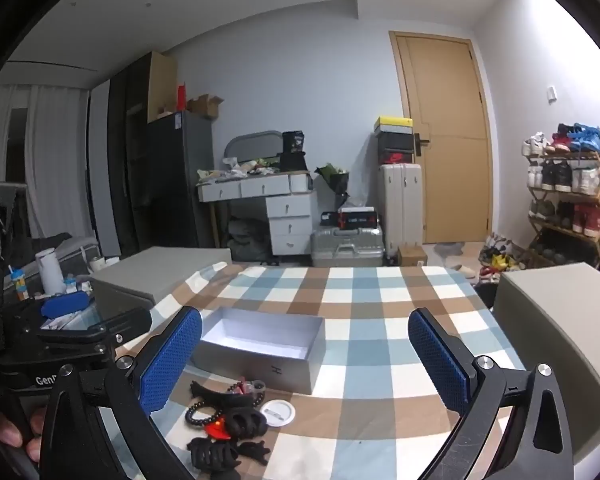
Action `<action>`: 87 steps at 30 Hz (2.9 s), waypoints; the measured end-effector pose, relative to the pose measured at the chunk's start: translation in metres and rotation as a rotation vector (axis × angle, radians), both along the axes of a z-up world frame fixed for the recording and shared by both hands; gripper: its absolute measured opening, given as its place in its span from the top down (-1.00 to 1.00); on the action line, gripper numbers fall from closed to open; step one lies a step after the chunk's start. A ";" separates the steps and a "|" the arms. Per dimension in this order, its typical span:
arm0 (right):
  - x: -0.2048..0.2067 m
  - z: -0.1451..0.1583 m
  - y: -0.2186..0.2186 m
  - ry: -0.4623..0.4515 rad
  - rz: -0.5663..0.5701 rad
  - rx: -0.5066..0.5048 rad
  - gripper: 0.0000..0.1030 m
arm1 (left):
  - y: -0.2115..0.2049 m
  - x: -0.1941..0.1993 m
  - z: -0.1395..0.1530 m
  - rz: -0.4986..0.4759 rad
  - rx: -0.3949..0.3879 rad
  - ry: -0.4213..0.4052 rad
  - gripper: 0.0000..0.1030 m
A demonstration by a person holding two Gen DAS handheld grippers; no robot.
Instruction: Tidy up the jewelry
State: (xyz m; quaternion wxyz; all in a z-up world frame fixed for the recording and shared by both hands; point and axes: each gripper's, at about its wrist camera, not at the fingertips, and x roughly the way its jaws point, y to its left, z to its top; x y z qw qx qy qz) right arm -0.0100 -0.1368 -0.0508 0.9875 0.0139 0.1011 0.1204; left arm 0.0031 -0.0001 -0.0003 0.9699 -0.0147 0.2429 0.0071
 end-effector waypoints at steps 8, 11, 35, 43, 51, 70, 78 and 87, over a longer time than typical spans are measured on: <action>-0.008 0.007 -0.005 -0.041 -0.009 0.013 -1.00 | 0.004 -0.008 0.001 -0.002 0.024 -0.048 -0.98; -0.014 0.018 -0.006 -0.052 -0.010 0.005 -1.00 | -0.003 -0.011 0.002 -0.009 0.028 -0.043 -0.98; -0.015 0.004 0.005 -0.068 -0.002 -0.026 -1.00 | 0.001 -0.009 0.000 -0.014 0.025 -0.036 -0.98; -0.016 0.004 0.005 -0.067 0.007 -0.022 -1.00 | 0.001 -0.008 -0.003 -0.019 0.018 -0.026 -0.98; -0.018 0.005 0.000 -0.066 0.012 -0.002 -1.00 | 0.002 -0.008 -0.005 -0.026 0.006 -0.014 -0.98; -0.020 0.002 0.002 -0.069 0.011 -0.019 -1.00 | 0.003 -0.009 -0.007 -0.021 0.004 -0.006 -0.98; -0.020 0.000 0.005 -0.062 0.031 -0.019 -1.00 | 0.005 -0.009 -0.009 -0.013 0.013 -0.004 -0.98; -0.014 -0.008 0.004 -0.025 0.077 0.003 -1.00 | 0.007 -0.008 -0.013 -0.010 0.011 0.006 -0.98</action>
